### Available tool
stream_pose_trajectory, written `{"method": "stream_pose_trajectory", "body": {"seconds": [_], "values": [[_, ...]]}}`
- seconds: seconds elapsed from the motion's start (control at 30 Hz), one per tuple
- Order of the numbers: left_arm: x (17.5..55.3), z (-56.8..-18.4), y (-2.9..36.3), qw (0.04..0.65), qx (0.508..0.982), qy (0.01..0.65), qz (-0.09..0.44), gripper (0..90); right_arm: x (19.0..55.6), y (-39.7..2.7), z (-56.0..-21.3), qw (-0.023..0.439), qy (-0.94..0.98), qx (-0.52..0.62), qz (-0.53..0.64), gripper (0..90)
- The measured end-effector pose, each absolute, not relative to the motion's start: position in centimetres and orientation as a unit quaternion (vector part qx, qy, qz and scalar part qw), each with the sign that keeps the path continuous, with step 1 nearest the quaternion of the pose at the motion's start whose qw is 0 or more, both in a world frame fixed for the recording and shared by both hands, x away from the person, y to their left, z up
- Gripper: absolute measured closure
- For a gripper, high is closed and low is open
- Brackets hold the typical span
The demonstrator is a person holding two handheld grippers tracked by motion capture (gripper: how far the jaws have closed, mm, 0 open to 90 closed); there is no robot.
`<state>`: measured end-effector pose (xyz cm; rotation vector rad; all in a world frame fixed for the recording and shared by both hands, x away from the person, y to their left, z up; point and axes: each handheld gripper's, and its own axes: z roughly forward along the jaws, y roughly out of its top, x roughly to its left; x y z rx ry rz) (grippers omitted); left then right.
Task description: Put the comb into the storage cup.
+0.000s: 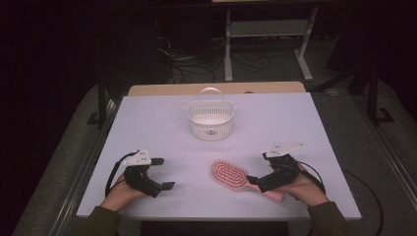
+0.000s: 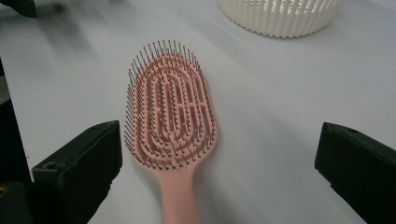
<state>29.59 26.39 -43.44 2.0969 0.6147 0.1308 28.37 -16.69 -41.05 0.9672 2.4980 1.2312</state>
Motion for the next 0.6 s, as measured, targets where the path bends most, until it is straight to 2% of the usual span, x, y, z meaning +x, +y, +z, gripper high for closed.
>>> {"method": "stream_pose_trajectory", "body": {"seconds": [0.6], "values": [[29.6,-43.4,26.4,0.459,0.851,0.248,0.053,0.1,28.6,-15.0,-40.9,0.087,0.848,0.313,0.419,1.4]]}}
